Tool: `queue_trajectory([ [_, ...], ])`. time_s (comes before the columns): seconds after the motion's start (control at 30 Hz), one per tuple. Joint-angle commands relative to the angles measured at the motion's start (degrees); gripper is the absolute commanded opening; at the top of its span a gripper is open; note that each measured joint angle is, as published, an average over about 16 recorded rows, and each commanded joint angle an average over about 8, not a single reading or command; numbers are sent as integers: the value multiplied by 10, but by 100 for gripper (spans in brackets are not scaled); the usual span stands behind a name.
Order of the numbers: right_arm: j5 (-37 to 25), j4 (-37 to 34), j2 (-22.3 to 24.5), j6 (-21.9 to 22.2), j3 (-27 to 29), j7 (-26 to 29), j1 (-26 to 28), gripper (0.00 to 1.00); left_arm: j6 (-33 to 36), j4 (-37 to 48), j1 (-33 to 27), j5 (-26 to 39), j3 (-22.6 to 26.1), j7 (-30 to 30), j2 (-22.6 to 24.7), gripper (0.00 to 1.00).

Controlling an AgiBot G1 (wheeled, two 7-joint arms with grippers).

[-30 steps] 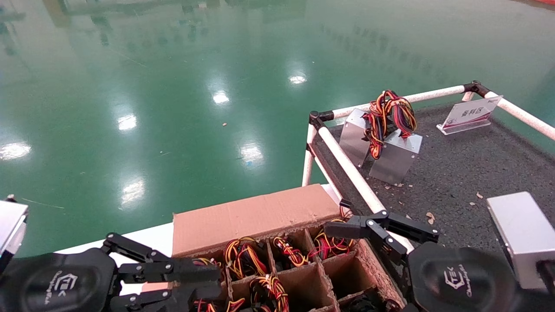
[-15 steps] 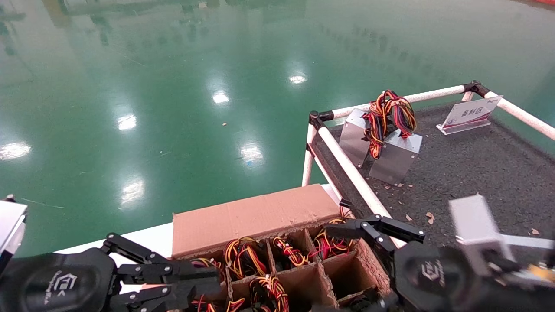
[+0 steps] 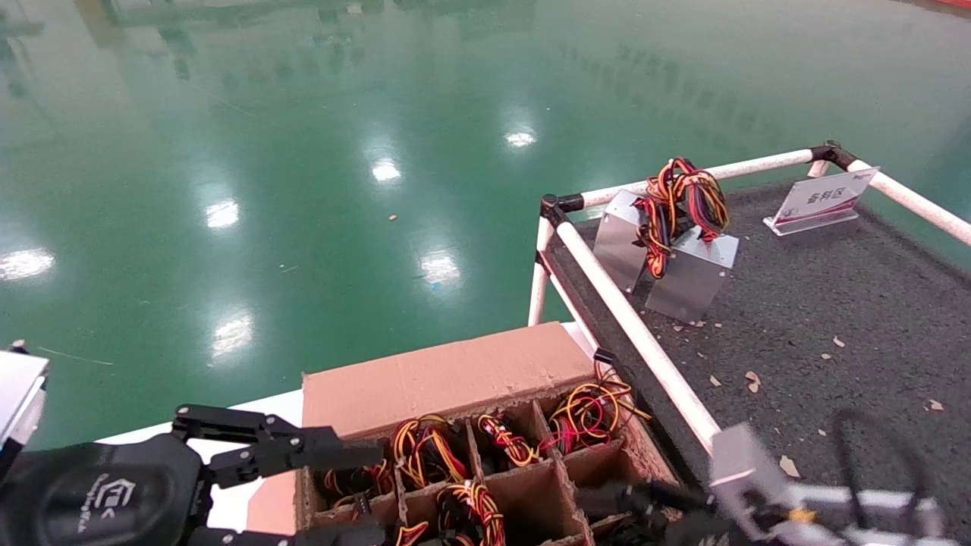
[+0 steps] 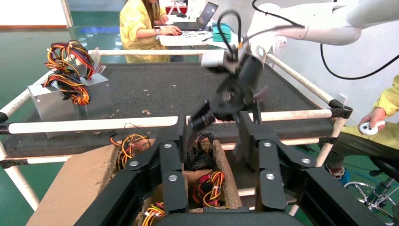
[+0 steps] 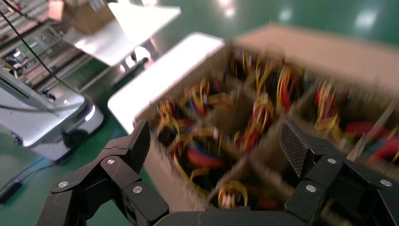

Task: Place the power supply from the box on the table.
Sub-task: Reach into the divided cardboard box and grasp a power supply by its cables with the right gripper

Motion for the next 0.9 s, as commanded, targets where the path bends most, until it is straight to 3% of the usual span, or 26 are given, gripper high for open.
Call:
queue_trajectory([
  [0.03, -17, 11, 2, 11, -10, 19, -7, 100, 0, 0, 0, 0, 0, 0, 0, 100],
  [0.5, -110, -3, -76, 93, -58, 80, 19, 98, 0, 0, 0, 0, 0, 0, 0, 100],
  [0.6, -118, -8, -93, 97, -65, 88, 28, 75, 0, 0, 0, 0, 0, 0, 0, 100],
  [0.77, -121, -16, -112, 94, -74, 96, 39, 15, 0, 0, 0, 0, 0, 0, 0, 100],
  [0.83, -124, -17, -117, 93, -77, 97, 41, 2, 0, 0, 0, 0, 0, 0, 0, 100],
  [0.9, -128, -19, -122, 92, -80, 98, 43, 0, 0, 0, 0, 0, 0, 0, 0, 100],
])
